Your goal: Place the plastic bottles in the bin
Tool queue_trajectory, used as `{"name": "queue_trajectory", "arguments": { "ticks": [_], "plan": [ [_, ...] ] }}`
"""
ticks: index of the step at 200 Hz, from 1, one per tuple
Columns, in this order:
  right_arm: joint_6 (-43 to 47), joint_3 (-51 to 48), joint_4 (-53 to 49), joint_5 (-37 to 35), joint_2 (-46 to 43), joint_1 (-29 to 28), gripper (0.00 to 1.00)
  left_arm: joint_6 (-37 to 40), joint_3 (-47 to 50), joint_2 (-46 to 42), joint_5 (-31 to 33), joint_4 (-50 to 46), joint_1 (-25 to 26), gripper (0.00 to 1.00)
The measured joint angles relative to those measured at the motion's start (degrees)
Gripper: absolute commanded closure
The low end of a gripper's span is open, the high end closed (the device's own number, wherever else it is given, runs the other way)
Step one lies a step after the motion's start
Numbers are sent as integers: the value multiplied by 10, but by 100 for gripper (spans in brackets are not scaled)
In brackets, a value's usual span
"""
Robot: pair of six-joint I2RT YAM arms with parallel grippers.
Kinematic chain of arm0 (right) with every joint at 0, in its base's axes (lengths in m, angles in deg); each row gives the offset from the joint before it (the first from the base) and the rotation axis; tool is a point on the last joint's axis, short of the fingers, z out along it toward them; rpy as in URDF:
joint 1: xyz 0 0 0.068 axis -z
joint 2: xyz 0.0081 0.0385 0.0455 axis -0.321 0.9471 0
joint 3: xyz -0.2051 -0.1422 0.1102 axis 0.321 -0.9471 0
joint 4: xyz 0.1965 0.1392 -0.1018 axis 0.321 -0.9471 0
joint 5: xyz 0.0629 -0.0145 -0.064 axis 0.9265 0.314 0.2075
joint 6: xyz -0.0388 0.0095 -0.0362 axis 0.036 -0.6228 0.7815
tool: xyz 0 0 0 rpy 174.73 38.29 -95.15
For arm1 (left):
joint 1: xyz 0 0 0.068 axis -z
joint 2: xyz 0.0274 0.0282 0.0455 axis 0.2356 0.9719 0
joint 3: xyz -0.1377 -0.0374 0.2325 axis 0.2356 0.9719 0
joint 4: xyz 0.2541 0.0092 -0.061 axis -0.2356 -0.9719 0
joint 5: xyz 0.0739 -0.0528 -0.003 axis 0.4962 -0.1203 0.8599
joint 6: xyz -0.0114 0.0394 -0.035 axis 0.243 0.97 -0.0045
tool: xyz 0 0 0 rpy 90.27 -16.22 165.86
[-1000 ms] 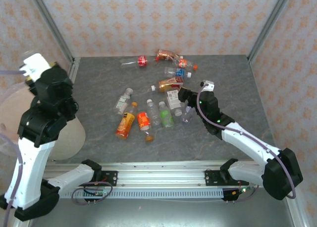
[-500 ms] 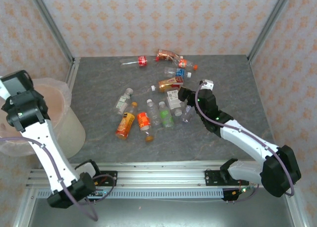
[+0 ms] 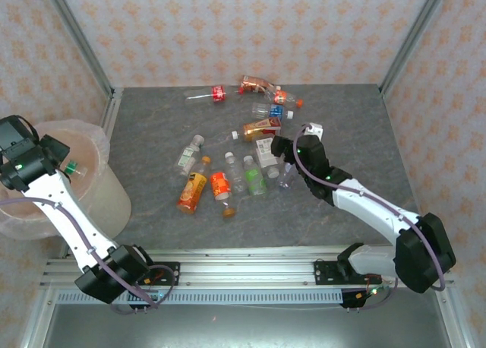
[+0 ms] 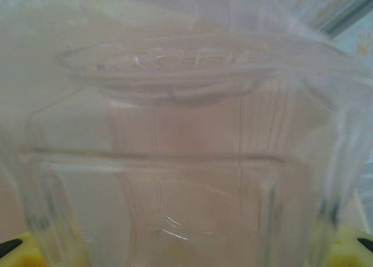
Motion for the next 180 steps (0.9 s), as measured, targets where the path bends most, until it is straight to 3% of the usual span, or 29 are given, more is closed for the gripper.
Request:
{"name": "queue_trajectory", "arguments": {
  "ticks": [45,180],
  "plan": [
    [0,8,0,0,9,0,1,-10,51,1,-36,1,-22,39],
    [-22,9,-5,7,29,0,1,-68,156,41,-150,76,-22,33]
  ]
}}
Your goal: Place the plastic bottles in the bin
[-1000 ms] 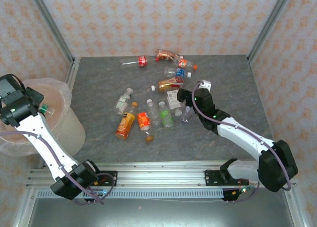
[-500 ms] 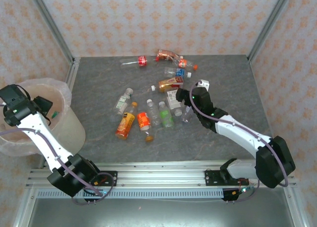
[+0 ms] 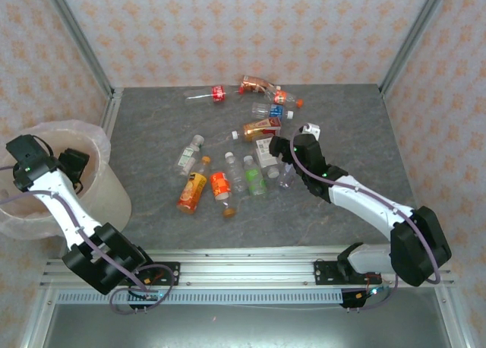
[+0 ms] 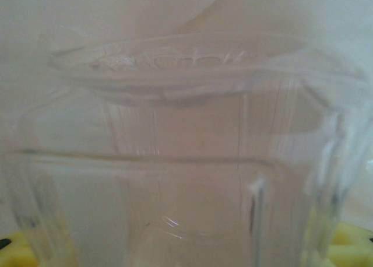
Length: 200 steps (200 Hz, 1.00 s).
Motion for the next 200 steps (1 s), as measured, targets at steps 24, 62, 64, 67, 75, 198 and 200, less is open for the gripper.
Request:
{"name": "queue_trajectory", "arguments": {
  "ticks": [24,62,64,67,75,198,200],
  "plan": [
    [0,0,-1,0,1,0,1,-2,1,3,-11,9,2,32],
    [-1,0,-3,0,6,0,1,-6,1,6,-15,22,27,29],
    [-2,0,-3,0,7,0,1,-7,1,6,-15,22,28,28],
    [-2,0,-3,0,7,0,1,-9,1,6,-15,22,30,27],
    [-2,0,-4,0,9,0,1,-12,1,7,-15,22,31,26],
    [-2,0,-14,-1,11,0,1,-21,-47,-51,23,-26,35,5],
    [-2,0,-15,-2,11,0,1,-21,-48,-53,25,-26,35,3]
  ]
}}
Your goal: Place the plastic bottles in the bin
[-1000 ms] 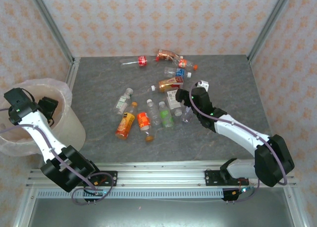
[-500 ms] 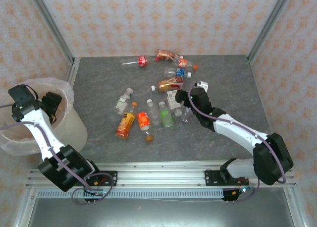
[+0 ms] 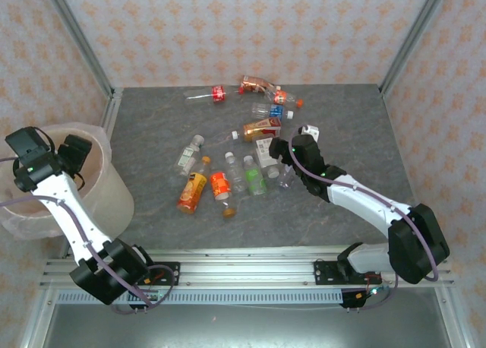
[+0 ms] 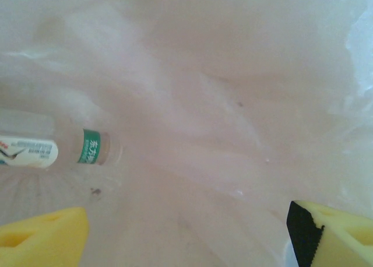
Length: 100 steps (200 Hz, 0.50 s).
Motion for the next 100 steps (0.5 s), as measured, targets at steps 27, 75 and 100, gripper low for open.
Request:
{"name": "queue_trajectory", "arguments": {
  "ticks": [27,75,100],
  "plan": [
    [0,0,-10,0,0,0,1,-5,-6,-43,49,-15,0,0],
    [12,0,-51,37,4,1,1,-14,-16,-122,56,-28,1,0],
    [-12,0,-94,43,15,5,4,-38,-11,-151,-18,5,21,0]
  ]
}}
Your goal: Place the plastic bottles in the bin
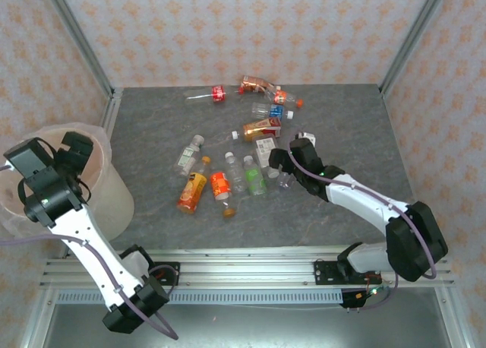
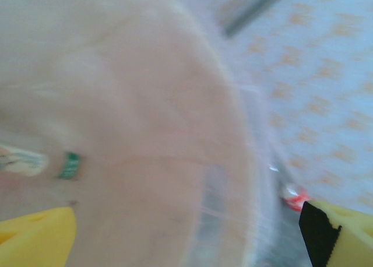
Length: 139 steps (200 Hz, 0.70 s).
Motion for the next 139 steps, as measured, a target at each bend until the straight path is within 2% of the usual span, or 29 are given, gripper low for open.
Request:
{"name": "queue_trajectory", "arguments": {
  "ticks": [23,43,58,69,71,94,126,139],
  "plan": [
    [-52,-1,-28,20,16,26,8,-35,10,-23,-62,57,57,0],
    [-81,-5,-31,42,31,34,10,-63,22,-34,-66,102,137,0],
    [-99,-8,-31,57,45,33,14,-83,35,-36,-48,137,239,0],
    [-106,-10,-31,66,55,33,17,-92,38,-28,-41,153,293,0],
    [-110,-12,-31,70,59,33,18,-93,38,-25,-34,157,316,0],
    [-121,-16,-31,77,78,33,20,-94,36,11,17,179,431,0],
    [-132,-17,-48,65,85,33,21,-85,11,86,90,184,548,0],
    [-135,-20,-56,54,85,33,21,-80,5,108,104,187,571,0]
  ]
}}
